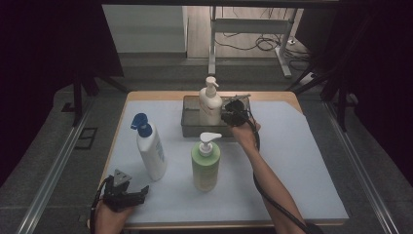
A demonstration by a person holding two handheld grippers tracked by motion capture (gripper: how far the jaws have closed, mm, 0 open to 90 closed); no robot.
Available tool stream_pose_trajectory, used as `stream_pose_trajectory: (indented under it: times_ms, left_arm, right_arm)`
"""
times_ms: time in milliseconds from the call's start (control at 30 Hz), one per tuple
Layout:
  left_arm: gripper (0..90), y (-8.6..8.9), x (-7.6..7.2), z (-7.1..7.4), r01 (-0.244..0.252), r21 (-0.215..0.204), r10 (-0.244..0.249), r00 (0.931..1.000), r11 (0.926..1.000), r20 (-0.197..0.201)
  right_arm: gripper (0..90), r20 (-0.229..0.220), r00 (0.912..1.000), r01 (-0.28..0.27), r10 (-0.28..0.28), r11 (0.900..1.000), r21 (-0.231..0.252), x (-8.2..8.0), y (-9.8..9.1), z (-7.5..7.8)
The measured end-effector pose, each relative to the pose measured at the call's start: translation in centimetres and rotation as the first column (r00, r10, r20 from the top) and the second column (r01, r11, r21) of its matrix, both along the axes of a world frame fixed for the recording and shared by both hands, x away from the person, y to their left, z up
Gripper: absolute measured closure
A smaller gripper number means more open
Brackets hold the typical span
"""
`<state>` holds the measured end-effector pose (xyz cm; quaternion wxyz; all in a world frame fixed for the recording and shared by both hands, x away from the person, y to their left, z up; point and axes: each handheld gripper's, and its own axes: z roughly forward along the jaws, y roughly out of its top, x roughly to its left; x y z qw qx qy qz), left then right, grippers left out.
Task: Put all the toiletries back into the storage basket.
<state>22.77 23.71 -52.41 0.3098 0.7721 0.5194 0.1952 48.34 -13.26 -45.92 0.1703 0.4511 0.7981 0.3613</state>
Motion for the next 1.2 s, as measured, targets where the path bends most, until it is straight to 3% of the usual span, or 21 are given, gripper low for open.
stream_pose_trajectory:
  times_ms: [1200]
  left_arm:
    - [12.3, 0.0, 0.0, 0.0, 0.0, -0.002, 0.0, 1.0, 1.0, 0.0]
  right_arm:
    - [89.8, 0.0, 0.9971, -0.076, 0.076, 0.9971, -0.003, -0.2, 4.9, -0.1]
